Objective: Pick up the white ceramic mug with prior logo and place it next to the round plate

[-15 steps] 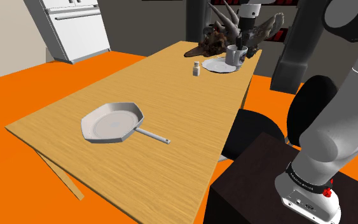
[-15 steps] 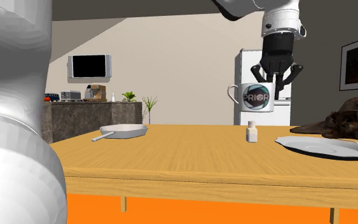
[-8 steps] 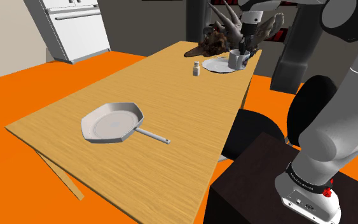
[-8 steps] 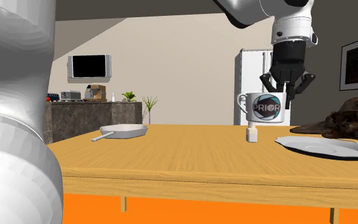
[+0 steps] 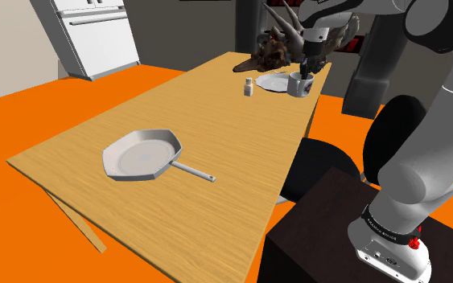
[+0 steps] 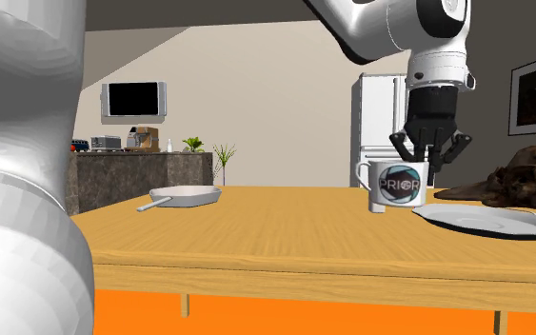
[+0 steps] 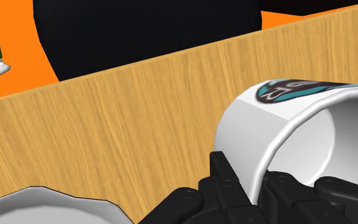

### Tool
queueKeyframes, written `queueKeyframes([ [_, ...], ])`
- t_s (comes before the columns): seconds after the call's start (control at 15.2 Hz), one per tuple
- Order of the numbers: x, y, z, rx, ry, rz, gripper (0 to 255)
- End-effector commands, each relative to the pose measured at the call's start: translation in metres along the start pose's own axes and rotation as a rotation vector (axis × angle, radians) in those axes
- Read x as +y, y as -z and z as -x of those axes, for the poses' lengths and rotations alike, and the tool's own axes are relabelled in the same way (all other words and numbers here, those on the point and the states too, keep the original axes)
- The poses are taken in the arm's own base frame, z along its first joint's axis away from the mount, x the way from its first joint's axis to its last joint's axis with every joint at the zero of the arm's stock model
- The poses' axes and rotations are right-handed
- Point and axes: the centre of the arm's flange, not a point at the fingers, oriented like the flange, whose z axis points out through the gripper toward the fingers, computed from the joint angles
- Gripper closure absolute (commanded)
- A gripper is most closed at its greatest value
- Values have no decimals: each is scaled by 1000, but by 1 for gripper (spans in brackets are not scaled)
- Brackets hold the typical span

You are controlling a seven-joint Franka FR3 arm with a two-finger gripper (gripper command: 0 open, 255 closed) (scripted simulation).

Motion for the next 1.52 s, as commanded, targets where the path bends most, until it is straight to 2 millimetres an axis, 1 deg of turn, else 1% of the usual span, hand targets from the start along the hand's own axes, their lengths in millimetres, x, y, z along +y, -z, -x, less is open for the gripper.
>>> queueKeyframes([
  [0.0, 0, -11, 1, 1, 0, 0, 255],
  [0.79, 3, -72, 2, 0, 0, 0, 255],
  [1.25, 3, -72, 2, 1, 0, 0, 255],
  [1.32, 3, -72, 2, 1, 0, 0, 0],
  [1.45, 3, -72, 2, 1, 0, 0, 0],
])
